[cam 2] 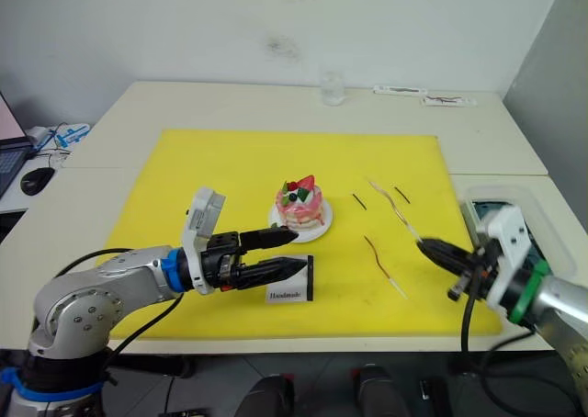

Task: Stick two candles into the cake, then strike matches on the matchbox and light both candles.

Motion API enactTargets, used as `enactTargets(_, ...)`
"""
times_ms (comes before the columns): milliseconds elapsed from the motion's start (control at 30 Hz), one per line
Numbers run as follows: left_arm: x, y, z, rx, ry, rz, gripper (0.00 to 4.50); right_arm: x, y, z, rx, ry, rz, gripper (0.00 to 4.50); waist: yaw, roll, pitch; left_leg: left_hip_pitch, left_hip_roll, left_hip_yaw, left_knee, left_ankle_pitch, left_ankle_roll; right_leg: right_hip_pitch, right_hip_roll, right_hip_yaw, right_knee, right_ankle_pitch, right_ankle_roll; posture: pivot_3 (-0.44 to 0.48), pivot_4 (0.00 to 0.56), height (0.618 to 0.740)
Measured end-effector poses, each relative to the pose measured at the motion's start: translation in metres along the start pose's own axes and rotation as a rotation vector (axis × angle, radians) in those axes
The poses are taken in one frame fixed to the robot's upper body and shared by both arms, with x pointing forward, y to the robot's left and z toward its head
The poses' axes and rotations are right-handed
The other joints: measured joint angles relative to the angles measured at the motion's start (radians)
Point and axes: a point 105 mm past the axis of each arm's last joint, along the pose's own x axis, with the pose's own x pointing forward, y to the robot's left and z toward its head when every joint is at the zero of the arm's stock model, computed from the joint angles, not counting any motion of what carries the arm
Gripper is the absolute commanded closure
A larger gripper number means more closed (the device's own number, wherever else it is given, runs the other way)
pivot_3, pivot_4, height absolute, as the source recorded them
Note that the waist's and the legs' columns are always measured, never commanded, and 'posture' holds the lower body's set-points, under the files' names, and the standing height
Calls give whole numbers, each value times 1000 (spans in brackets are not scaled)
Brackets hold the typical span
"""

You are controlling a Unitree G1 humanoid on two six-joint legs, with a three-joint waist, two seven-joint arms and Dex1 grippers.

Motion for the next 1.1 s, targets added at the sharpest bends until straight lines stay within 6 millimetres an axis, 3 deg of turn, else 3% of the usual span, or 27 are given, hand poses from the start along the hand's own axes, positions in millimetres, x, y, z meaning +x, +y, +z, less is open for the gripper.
enactTargets(133, 16, -5, 14, -107, -125, -38, 0, 24, 16, 21, 91, -88, 123, 4472, 5, 0, 0, -2, -1, -1, 0, 0, 0, 0, 0, 0, -1, 2, 3, 0, 150, 740)
enactTargets(267, 32, -8, 28, -169, -238, -57, 0, 37, 25, 24, 215, -115, 192, 4472, 6, 0, 0, -4, -2, -1, -1, 0, 0, -1, -1, 0, -3, 3, 4, 0, 150, 740)
enactTargets(567, 47, -18, 36, -281, -350, -130, 0, 50, 38, 23, 326, -115, 251, 4472, 4, 0, 0, -3, -2, -1, -1, 0, 0, -1, 0, 0, -2, 2, 3, 0, 150, 740)
enactTargets(833, 47, -20, 36, -302, -353, -150, 0, 52, 44, 23, 358, -108, 264, 4472, 4, 0, 0, -4, -2, -1, -1, 0, 0, -1, 0, 1, -3, 1, 1, 0, 150, 740)
enactTargets(967, 46, -16, 35, -315, -353, -142, 883, 51, 45, 26, 363, -112, 266, 4500, 4, 0, 0, -4, -2, -1, -1, 0, 0, -1, 0, 1, -3, 1, 2, 0, 150, 740)
enactTargets(1100, 46, -12, 34, -335, -354, -132, 2135, 52, 47, 27, 369, -113, 271, 4500, 4, 0, 0, -4, -2, -1, -1, 0, 0, -1, 0, 1, -3, 0, 0, 0, 150, 740)
